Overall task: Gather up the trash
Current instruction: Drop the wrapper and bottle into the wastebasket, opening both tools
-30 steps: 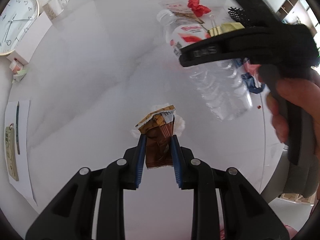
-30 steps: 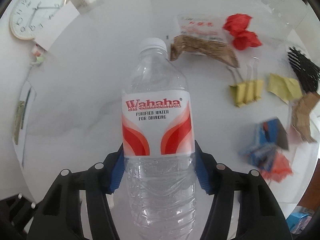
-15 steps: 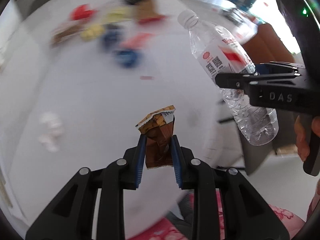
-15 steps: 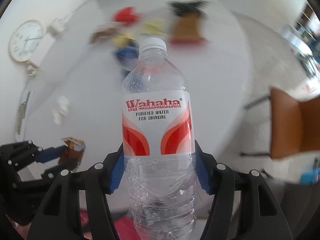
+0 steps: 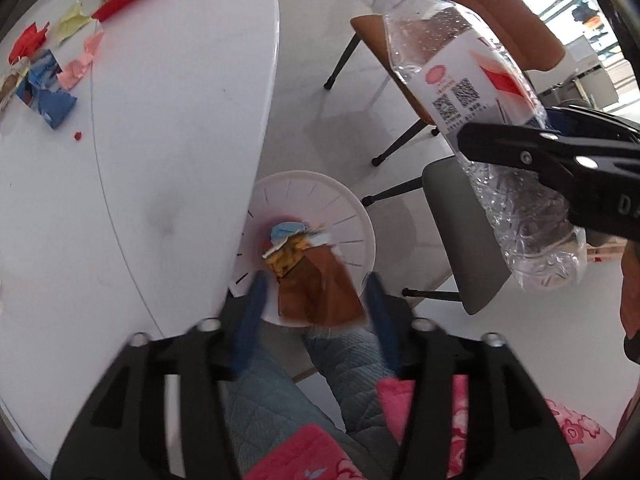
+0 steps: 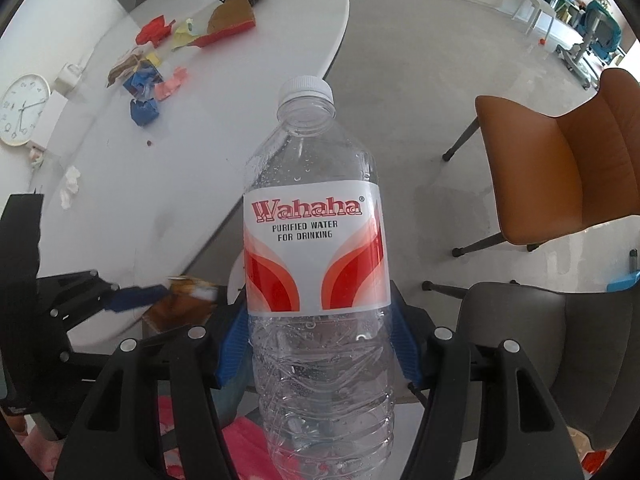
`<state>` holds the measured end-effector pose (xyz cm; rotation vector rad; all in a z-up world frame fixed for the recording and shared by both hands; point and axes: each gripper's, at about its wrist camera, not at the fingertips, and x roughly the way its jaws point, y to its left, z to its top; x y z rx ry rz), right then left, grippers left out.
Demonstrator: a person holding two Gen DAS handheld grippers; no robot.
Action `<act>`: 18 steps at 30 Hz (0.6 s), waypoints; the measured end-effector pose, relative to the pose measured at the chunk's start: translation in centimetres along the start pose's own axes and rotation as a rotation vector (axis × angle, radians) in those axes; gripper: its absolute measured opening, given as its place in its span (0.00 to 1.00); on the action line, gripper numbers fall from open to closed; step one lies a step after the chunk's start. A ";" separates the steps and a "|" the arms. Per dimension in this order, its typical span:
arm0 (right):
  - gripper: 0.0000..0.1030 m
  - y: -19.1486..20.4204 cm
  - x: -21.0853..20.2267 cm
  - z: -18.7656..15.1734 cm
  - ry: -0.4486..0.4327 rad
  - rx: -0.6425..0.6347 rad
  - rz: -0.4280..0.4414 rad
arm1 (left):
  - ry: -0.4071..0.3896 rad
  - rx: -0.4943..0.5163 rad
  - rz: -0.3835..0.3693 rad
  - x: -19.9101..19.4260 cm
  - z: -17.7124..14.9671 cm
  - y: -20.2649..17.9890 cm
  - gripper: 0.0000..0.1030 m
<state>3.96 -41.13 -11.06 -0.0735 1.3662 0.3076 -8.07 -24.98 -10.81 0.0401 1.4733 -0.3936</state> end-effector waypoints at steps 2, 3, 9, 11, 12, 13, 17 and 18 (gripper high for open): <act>0.61 0.2 0.3 -0.1 0.001 -0.013 0.014 | -0.004 -0.015 0.008 -0.1 0.0 0.1 0.68; 0.61 0.2 0.4 -0.2 0.001 -0.019 0.018 | -0.007 -0.017 0.012 -0.2 0.1 0.5 0.70; 0.61 1.3 1.1 -1.5 0.018 -0.050 0.051 | -0.058 -0.079 0.058 -2.7 -0.5 1.8 0.79; 0.61 2.0 1.7 -2.3 0.030 -0.060 0.069 | -0.085 -0.111 0.078 -4.0 -1.0 3.0 0.80; 0.61 2.3 2.1 -2.6 0.037 -0.063 0.072 | -0.093 -0.122 0.088 -4.6 -1.6 3.6 0.81; 0.61 2.6 2.4 -2.9 0.042 -0.065 0.074 | -0.100 -0.132 0.101 -5.2 -2.0 4.1 0.81; 0.62 3.6 5.0 -3.8 0.065 -0.059 0.083 | -0.128 -0.192 0.148 -6.9 -3.0 7.0 0.86; 0.63 3.9 5.8 -3.9 0.074 -0.056 0.082 | -0.133 -0.206 0.158 -7.2 -3.3 7.6 0.86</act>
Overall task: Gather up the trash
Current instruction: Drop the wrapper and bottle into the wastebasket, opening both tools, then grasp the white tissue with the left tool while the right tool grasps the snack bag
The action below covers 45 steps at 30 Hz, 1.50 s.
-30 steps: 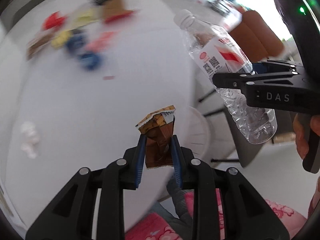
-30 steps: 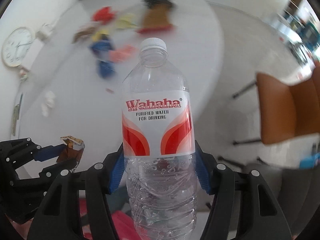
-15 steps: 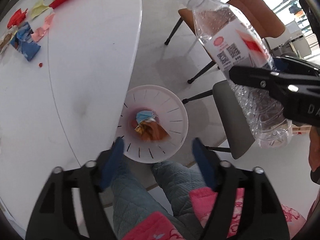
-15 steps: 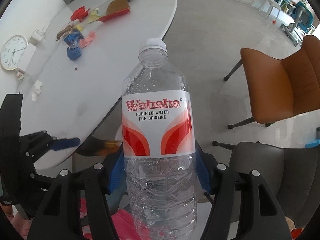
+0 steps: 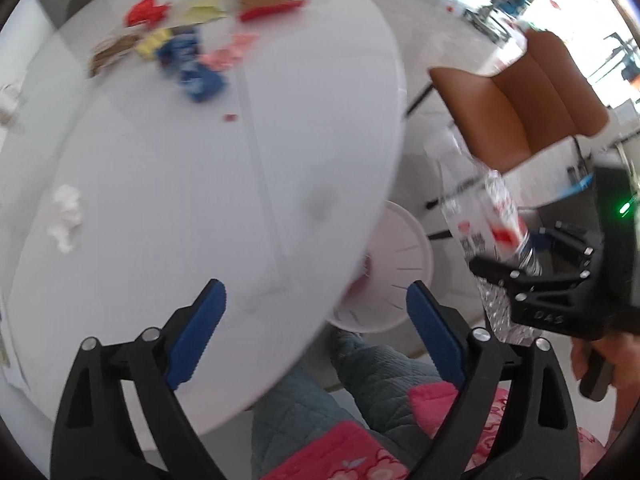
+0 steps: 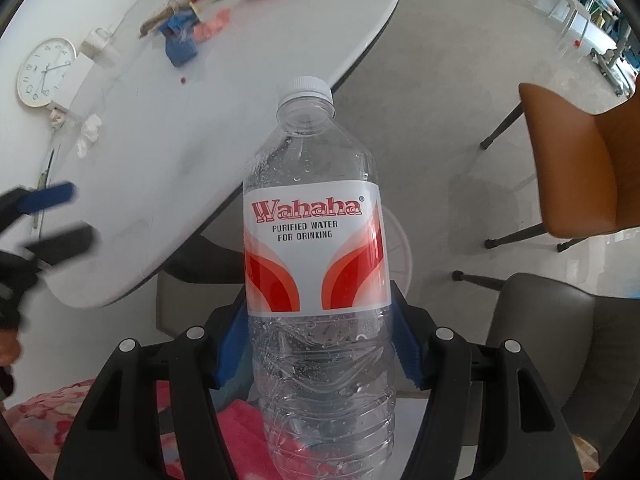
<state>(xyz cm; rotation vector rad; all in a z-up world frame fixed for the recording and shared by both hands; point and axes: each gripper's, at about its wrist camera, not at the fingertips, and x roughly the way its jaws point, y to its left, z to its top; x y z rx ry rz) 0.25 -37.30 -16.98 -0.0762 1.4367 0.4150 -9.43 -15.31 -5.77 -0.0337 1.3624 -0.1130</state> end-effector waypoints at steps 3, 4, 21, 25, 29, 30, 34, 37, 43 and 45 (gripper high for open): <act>0.70 0.4 1.7 0.1 0.020 0.003 -0.007 | -0.001 -0.044 0.022 -0.4 -0.3 2.2 0.86; 0.75 0.5 2.0 0.1 0.020 0.006 -0.019 | -0.003 -0.059 0.027 -0.6 -0.3 3.0 0.86; 0.95 6.0 -2.6 5.9 -0.066 0.021 -0.075 | -0.055 -0.297 0.169 -0.1 -0.3 19.2 0.87; 0.98 9.0 -2.6 8.5 -0.083 0.006 -0.068 | -0.044 -0.325 0.172 1.2 0.6 21.8 0.87; 0.98 11.9 -2.1 11.1 -0.089 -0.010 -0.058 | -0.032 -0.320 0.176 2.8 1.7 23.7 0.87; 0.98 12.5 -2.0 11.6 -0.089 -0.012 -0.056 | -0.027 -0.317 0.179 3.2 2.0 24.0 0.87; 0.98 15.0 -1.8 13.8 -0.099 -0.027 -0.045 | -0.022 -0.299 0.178 4.5 3.0 24.9 0.86; 0.98 16.9 -1.7 15.8 -0.107 -0.051 -0.041 | -0.010 -0.277 0.177 5.5 3.8 25.6 0.69; 0.98 20.7 -1.1 20.3 -0.121 -0.131 -0.030 | 0.009 -0.289 0.141 6.6 4.5 27.3 0.23; 0.98 22.3 -0.8 22.2 -0.124 -0.162 -0.020 | 0.011 -0.279 0.134 6.5 4.8 27.6 0.18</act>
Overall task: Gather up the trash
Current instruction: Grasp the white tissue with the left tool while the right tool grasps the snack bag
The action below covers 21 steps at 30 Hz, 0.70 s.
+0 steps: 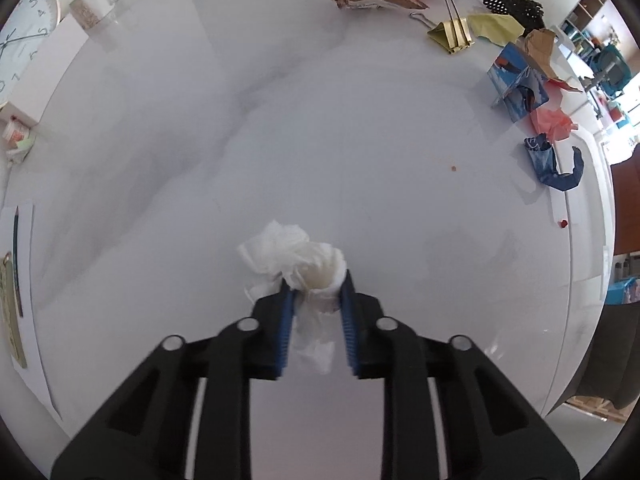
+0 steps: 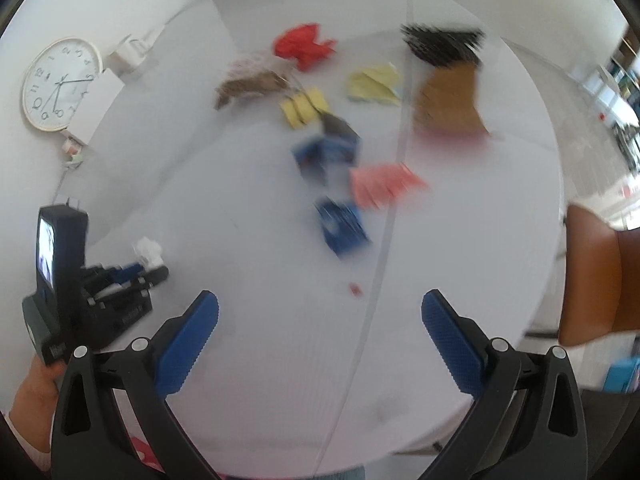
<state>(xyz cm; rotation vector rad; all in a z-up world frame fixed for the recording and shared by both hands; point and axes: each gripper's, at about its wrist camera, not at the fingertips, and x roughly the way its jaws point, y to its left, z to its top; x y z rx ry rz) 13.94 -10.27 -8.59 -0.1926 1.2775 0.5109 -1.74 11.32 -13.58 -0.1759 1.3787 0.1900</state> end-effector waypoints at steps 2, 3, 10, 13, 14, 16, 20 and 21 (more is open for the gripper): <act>0.98 1.3 0.7 2.3 -0.005 -0.031 0.013 | -0.002 -0.003 0.000 -0.2 0.7 0.6 0.17; 0.98 2.1 1.2 3.7 -0.007 -0.049 0.019 | -0.001 -0.007 -0.004 -0.4 1.0 0.8 0.17; 0.98 6.9 5.9 13.0 -0.011 -0.056 0.066 | -0.044 -0.016 -0.016 -2.7 5.0 2.8 0.17; 0.98 8.3 8.5 16.4 0.003 -0.043 0.069 | -0.070 -0.007 -0.011 -3.2 7.4 3.5 0.17; 0.98 8.9 9.5 17.5 0.013 -0.040 0.058 | -0.082 0.001 0.000 -3.3 8.3 3.8 0.17; 0.98 9.6 10.9 18.9 0.022 -0.035 0.042 | -0.091 0.008 0.008 -3.1 9.8 4.1 0.17; 0.98 10.0 14.1 21.0 0.052 -0.013 -0.013 | -0.084 0.020 0.005 -2.2 11.9 4.4 0.17; 0.98 10.1 14.9 21.4 0.061 -0.008 -0.027 | -0.080 0.020 0.003 -1.9 12.2 4.4 0.17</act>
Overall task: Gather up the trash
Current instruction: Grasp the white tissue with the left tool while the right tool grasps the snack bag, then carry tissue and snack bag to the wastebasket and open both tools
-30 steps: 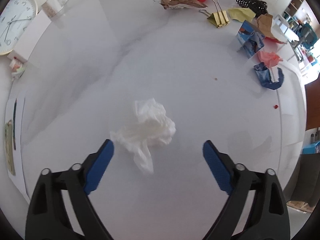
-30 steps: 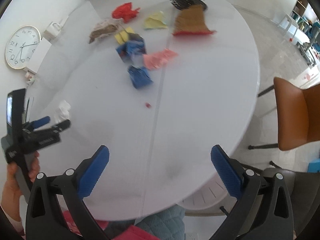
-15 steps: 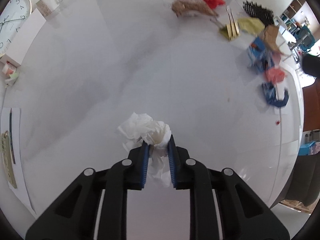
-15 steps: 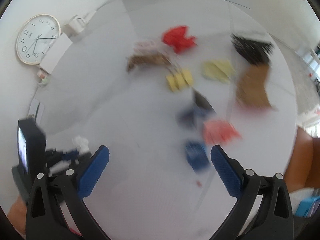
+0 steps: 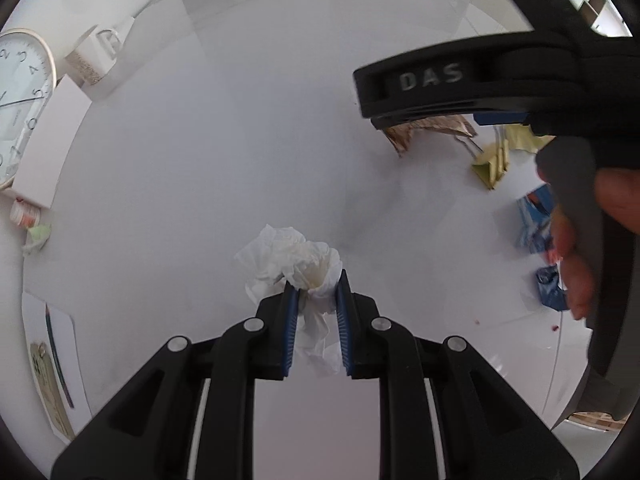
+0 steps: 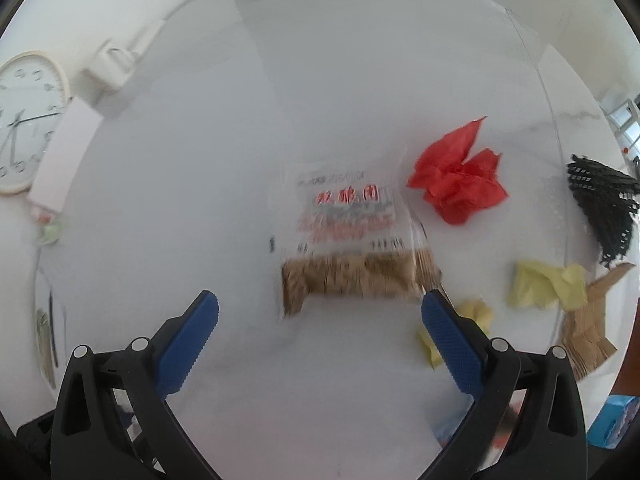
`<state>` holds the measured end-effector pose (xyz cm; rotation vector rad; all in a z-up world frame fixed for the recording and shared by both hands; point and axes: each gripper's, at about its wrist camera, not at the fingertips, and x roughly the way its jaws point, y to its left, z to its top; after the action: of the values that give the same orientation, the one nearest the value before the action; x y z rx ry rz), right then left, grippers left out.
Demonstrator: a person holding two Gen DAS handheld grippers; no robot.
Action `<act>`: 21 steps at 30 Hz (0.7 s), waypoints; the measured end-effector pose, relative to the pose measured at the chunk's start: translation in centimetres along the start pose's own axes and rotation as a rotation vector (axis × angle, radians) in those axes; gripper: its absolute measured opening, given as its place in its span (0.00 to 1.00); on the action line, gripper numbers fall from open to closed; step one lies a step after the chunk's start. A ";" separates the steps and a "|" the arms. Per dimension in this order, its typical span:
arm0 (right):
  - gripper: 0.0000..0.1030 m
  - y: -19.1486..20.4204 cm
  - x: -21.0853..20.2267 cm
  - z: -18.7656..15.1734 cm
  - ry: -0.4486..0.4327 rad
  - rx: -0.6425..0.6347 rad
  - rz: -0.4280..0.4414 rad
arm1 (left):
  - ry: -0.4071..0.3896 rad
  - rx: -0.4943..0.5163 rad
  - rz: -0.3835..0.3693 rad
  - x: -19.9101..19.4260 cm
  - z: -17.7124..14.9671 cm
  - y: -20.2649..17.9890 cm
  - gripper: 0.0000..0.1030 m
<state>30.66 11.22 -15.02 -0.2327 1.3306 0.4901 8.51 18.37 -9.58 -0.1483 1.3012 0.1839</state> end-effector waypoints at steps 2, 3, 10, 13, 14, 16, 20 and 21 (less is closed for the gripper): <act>0.98 0.1 1.5 0.8 0.019 0.000 -0.017 | 0.006 0.001 -0.007 0.4 0.5 0.5 0.17; 0.93 0.2 1.8 1.1 0.021 -0.004 -0.025 | 0.006 0.003 -0.008 0.5 0.6 0.7 0.17; 0.50 0.1 1.8 1.8 -0.001 -0.023 -0.034 | 0.009 0.012 -0.021 0.8 0.6 1.7 0.17; 0.30 -0.1 1.5 1.5 -0.001 -0.028 -0.009 | 0.014 -0.003 -0.026 0.7 0.3 1.7 0.17; 0.29 0.0 1.0 1.1 0.001 -0.026 0.013 | 0.015 -0.005 -0.028 0.5 0.1 1.6 0.17; 0.27 0.2 0.3 0.6 -0.002 -0.030 0.033 | 0.011 0.002 -0.029 0.2 -0.2 1.3 0.17; 0.26 -0.1 -3.0 -1.9 -0.038 -0.032 0.098 | -0.005 0.033 -0.043 -1.1 -1.0 0.3 0.17; 0.26 -0.3 -4.1 -2.6 -0.046 -0.031 0.115 | -0.007 0.040 -0.046 -1.6 -1.3 -0.1 0.17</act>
<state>27.85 8.98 -11.74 -0.1702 1.2968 0.6095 6.87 17.93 -8.41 -0.1432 1.2923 0.1187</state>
